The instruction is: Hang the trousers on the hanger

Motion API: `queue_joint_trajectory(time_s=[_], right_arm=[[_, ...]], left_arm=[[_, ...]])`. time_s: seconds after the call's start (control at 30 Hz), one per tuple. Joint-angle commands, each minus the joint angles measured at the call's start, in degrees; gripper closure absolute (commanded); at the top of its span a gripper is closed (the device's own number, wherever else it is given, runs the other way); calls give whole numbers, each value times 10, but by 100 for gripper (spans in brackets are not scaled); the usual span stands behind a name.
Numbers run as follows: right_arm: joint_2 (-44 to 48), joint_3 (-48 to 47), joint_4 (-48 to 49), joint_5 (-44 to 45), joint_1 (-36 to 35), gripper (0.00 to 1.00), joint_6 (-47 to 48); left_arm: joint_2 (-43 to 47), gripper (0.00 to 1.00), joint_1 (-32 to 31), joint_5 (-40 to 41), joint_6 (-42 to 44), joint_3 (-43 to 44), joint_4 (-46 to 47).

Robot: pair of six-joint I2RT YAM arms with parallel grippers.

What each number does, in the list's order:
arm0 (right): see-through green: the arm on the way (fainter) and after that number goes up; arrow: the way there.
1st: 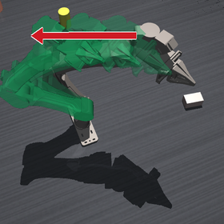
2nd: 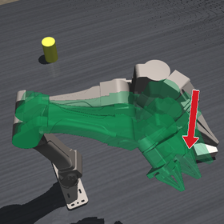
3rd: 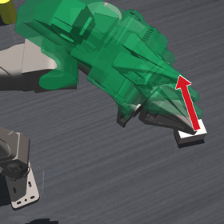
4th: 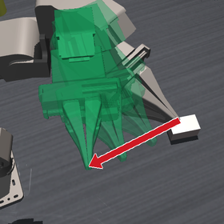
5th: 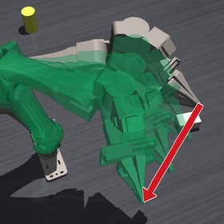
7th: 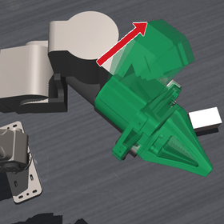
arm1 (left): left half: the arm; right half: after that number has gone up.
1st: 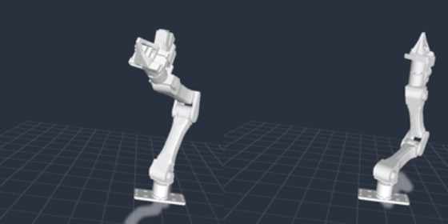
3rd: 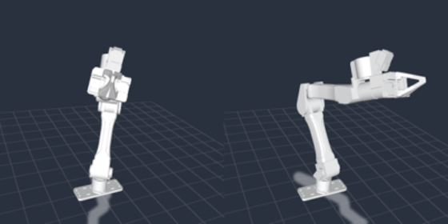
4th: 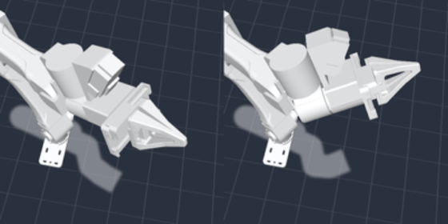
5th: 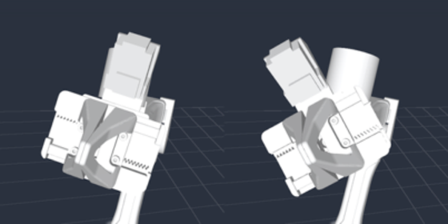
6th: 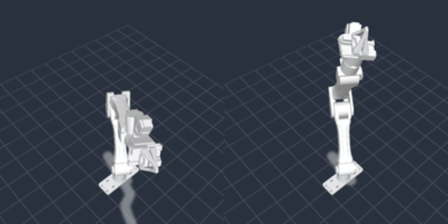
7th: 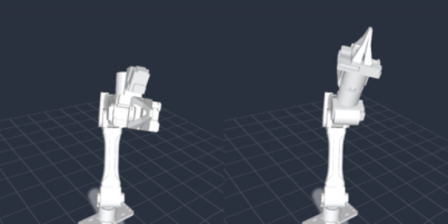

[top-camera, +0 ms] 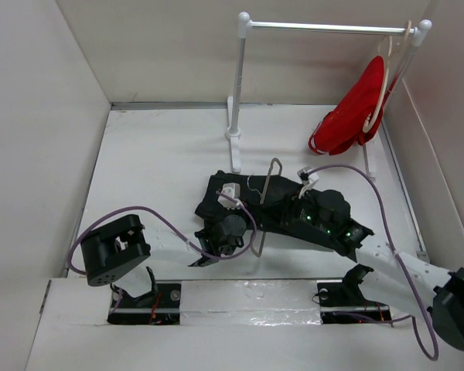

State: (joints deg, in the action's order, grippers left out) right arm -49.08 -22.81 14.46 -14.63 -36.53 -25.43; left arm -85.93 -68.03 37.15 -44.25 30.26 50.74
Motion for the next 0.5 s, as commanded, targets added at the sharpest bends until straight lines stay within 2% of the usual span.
queue_joint_trajectory(time_s=[0.0, 0.17, 0.3, 0.47], right_arm=[[-52, -3, 144, 88, -26, 41, -86], [-119, 15, 238, 109, -26, 41, -95], [-132, 19, 237, 113, -13, 41, -96], [-168, 14, 252, 84, -2, 42, -103]], left_arm=[[39, 100, -15, 9, 8, 11, 88], [41, 100, -22, 16, 8, -13, 110], [48, 100, -27, 20, 7, -33, 123], [35, 100, -27, -17, 43, -34, 162]])
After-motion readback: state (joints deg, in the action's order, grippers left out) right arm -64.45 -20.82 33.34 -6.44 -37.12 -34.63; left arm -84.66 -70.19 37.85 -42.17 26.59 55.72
